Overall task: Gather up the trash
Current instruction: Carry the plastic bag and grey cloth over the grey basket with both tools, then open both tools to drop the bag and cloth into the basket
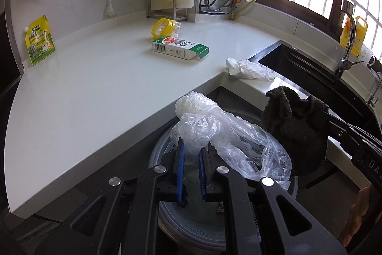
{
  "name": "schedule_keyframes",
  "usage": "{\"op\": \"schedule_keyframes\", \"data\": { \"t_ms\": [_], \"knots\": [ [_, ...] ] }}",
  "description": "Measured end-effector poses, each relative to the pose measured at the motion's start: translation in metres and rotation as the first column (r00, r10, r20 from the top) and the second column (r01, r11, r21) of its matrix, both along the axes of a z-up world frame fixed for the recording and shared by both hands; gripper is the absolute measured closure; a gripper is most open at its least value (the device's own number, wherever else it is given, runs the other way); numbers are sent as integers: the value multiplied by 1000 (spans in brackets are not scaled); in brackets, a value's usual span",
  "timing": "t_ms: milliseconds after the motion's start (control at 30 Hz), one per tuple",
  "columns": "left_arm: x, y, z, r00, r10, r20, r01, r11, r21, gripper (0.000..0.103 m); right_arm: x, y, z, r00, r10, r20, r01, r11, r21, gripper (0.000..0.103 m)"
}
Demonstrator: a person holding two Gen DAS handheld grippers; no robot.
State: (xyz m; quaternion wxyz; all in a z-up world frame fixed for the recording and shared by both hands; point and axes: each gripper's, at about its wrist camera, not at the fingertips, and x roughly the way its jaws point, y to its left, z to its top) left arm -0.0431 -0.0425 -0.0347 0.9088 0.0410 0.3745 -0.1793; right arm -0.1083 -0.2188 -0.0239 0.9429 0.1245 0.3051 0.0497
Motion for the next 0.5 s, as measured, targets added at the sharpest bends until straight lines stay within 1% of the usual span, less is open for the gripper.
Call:
{"op": "schedule_keyframes", "data": {
  "t_ms": [233, 500],
  "knots": [
    [-8, -2, -20, 999, 14, -48, -13, 1000, 19, 92, -7, 0, -23, 999, 6, -53, -5, 1000, 11, 99],
    [-11, -4, -35, 996, 24, -85, -19, 998, 52, 92, -5, 1, -35, 997, 13, -82, -11, 1000, 19, 99]
  ]
}}
